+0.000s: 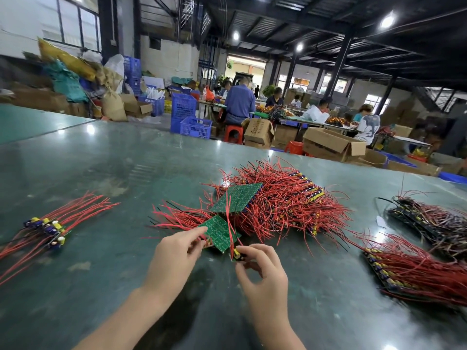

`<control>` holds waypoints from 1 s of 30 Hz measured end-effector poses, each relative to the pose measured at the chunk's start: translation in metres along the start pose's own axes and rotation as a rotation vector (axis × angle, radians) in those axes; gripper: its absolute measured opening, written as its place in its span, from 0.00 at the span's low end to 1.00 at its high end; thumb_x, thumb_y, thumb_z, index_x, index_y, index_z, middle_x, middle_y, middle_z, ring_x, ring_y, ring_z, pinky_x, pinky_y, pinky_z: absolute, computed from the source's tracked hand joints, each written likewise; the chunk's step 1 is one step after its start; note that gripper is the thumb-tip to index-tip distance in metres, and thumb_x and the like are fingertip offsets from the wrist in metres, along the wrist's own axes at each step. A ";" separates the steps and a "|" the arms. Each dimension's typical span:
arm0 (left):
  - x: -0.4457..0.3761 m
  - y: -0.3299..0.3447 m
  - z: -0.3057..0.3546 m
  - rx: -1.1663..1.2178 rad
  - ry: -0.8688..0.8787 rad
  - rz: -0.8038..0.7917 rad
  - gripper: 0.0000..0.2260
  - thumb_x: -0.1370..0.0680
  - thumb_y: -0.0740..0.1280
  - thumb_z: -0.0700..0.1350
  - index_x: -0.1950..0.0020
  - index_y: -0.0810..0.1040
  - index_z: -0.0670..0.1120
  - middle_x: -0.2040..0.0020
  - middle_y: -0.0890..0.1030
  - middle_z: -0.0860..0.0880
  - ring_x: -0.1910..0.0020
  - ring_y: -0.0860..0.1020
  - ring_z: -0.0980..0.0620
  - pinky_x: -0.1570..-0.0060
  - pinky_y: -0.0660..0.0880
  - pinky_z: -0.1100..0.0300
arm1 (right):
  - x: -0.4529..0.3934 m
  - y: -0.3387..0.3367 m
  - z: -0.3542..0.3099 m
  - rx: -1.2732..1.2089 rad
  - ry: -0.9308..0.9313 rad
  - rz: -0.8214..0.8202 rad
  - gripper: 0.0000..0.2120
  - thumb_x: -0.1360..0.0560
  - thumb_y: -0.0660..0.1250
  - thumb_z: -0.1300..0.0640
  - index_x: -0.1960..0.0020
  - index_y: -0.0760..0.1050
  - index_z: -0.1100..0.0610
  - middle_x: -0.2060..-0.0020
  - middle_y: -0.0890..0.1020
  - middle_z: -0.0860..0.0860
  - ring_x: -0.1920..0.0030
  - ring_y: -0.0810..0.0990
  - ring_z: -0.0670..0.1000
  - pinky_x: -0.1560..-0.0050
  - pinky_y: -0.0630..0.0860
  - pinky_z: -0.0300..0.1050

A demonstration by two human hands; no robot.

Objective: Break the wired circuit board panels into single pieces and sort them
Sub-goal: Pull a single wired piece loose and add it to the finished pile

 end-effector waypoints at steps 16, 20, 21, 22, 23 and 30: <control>0.014 0.016 0.020 0.700 -0.194 -0.250 0.07 0.30 0.73 0.33 0.55 0.81 0.41 0.59 0.84 0.43 0.59 0.81 0.53 0.53 0.77 0.59 | 0.000 0.003 0.004 0.026 -0.074 -0.055 0.15 0.36 0.68 0.72 0.55 0.77 0.56 0.55 0.77 0.46 0.54 0.78 0.42 0.53 0.77 0.39; 0.013 0.017 0.015 0.653 -0.183 -0.228 0.10 0.30 0.72 0.30 0.62 0.82 0.45 0.60 0.84 0.46 0.60 0.81 0.55 0.54 0.77 0.65 | 0.001 0.004 0.005 -0.157 0.208 -0.082 0.17 0.30 0.62 0.65 0.46 0.74 0.50 0.56 0.81 0.44 0.55 0.80 0.44 0.55 0.78 0.43; 0.014 0.018 0.015 0.633 -0.164 -0.243 0.12 0.30 0.72 0.29 0.63 0.82 0.47 0.60 0.84 0.47 0.60 0.82 0.55 0.54 0.77 0.65 | 0.000 0.003 0.005 -0.169 0.249 -0.081 0.15 0.28 0.64 0.64 0.45 0.74 0.48 0.57 0.81 0.44 0.57 0.80 0.44 0.56 0.77 0.42; 0.014 0.019 0.015 0.611 -0.143 -0.259 0.13 0.30 0.72 0.28 0.63 0.82 0.47 0.59 0.84 0.47 0.59 0.82 0.55 0.53 0.77 0.65 | -0.001 0.002 0.005 -0.128 0.233 -0.089 0.15 0.26 0.66 0.64 0.47 0.75 0.46 0.58 0.81 0.45 0.57 0.79 0.43 0.57 0.75 0.39; 0.015 0.019 0.015 0.591 -0.127 -0.269 0.14 0.31 0.72 0.28 0.63 0.83 0.48 0.59 0.84 0.47 0.58 0.82 0.54 0.52 0.78 0.64 | -0.002 0.001 0.004 -0.082 0.201 -0.110 0.16 0.26 0.67 0.65 0.49 0.75 0.44 0.58 0.80 0.46 0.57 0.79 0.43 0.57 0.74 0.35; 0.015 0.020 0.013 0.588 -0.153 -0.248 0.15 0.31 0.71 0.28 0.65 0.83 0.48 0.61 0.83 0.46 0.61 0.81 0.55 0.55 0.78 0.64 | -0.002 0.001 0.000 0.024 0.096 -0.164 0.10 0.29 0.71 0.64 0.56 0.77 0.49 0.56 0.77 0.46 0.58 0.76 0.44 0.60 0.70 0.33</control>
Point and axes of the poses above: each hand's wrist, its own x-axis away from the middle knuckle, its own y-axis out of the palm, z = x × y, the point moved 1 cm from there along -x, towards the middle knuckle
